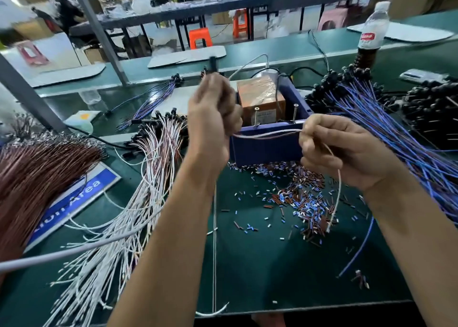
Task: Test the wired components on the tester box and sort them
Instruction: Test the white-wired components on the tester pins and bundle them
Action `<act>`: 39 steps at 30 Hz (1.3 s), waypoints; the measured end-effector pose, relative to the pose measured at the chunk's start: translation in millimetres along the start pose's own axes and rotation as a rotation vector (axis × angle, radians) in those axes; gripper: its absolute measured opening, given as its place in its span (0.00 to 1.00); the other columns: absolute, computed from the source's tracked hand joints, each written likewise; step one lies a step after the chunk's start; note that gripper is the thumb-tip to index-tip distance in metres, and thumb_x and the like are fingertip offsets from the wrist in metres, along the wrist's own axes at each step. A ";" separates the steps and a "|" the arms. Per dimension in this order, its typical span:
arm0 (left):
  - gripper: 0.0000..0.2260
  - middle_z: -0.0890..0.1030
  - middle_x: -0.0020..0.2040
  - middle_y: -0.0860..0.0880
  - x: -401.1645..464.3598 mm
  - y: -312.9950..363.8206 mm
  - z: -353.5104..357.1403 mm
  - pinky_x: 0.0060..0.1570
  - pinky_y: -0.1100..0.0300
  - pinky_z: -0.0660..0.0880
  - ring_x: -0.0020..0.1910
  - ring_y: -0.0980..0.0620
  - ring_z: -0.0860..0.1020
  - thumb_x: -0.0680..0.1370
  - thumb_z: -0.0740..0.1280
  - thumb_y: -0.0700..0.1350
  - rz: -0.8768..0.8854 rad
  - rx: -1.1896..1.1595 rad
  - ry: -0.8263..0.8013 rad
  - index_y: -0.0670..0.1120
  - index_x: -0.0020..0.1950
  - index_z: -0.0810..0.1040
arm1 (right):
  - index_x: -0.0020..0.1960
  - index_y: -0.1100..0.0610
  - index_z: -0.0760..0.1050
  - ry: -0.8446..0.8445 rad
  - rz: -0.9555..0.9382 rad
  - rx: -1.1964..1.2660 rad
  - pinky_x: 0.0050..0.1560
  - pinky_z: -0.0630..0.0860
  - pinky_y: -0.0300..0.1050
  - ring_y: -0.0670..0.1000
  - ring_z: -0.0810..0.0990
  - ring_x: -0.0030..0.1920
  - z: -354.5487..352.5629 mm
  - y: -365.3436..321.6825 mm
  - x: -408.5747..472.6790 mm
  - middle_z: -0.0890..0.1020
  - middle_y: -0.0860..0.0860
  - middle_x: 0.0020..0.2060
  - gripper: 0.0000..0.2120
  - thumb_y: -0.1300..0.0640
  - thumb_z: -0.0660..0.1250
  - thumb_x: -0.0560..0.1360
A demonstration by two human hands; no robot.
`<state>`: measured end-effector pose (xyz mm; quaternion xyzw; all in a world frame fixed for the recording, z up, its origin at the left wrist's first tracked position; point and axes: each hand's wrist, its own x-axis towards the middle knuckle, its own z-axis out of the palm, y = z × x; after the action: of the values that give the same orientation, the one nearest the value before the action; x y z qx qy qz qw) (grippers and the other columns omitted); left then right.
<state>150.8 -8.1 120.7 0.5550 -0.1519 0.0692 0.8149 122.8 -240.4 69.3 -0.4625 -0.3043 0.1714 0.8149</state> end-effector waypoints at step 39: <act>0.20 0.68 0.27 0.52 -49.0 -96.0 5.4 0.30 0.58 0.59 0.26 0.52 0.64 0.84 0.59 0.49 0.202 0.238 0.173 0.45 0.35 0.78 | 0.53 0.54 0.85 0.519 -0.005 -0.520 0.27 0.61 0.40 0.51 0.70 0.29 -19.1 44.0 -2.3 0.78 0.58 0.31 0.16 0.49 0.60 0.83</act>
<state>130.7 -46.3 21.8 0.6216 -0.1267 0.2157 0.7423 133.7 -231.5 23.4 -0.6814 -0.1221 -0.0366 0.7208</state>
